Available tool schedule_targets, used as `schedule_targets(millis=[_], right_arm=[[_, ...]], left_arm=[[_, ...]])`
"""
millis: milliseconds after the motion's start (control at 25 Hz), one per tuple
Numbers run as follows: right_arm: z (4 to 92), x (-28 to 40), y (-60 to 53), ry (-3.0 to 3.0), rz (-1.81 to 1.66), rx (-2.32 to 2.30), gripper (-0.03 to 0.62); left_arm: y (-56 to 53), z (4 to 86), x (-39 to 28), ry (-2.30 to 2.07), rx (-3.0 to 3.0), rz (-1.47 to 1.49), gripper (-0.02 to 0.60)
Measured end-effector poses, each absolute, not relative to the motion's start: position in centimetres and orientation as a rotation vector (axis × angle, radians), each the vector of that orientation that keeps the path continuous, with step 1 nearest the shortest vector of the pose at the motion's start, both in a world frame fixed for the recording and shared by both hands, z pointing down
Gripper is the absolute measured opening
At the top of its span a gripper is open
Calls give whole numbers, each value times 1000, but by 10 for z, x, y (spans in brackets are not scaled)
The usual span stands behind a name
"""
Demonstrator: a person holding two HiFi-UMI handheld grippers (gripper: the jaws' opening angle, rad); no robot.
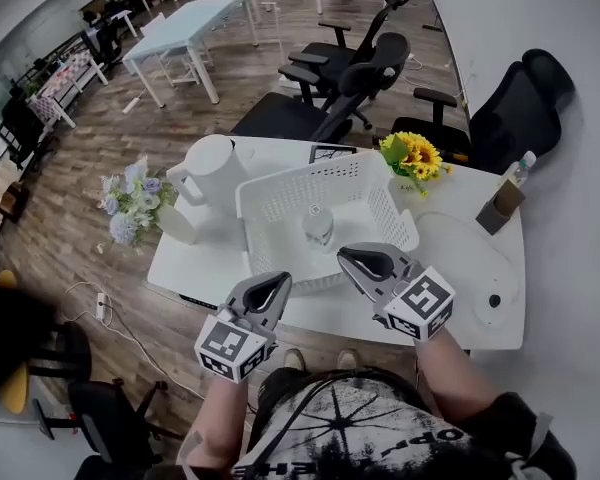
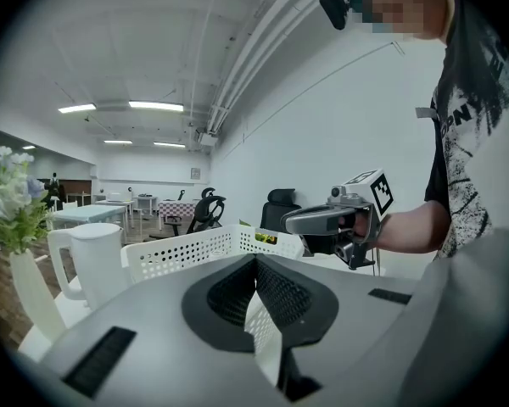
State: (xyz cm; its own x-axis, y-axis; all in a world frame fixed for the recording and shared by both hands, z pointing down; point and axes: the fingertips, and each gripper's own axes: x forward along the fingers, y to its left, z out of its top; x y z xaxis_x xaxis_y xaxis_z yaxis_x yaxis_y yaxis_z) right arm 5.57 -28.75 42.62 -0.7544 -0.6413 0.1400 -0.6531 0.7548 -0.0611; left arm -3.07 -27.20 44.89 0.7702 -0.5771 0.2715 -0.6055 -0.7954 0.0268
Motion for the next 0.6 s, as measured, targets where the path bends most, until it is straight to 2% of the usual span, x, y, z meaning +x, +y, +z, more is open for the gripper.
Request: schedule_targets(millis=[360,520,600], right_arm=[[416,51,-323,-2643,63,1069,31],[426,40,-338,-2537,60,1004,109],[436,36,-347,-2470,44,970,121]], left_arm=[[-288,440,-48,-897,2873,349,9],[-293,435,-61,-891,2877,324,11],[-295,432,-68,-895,2880,308,11]])
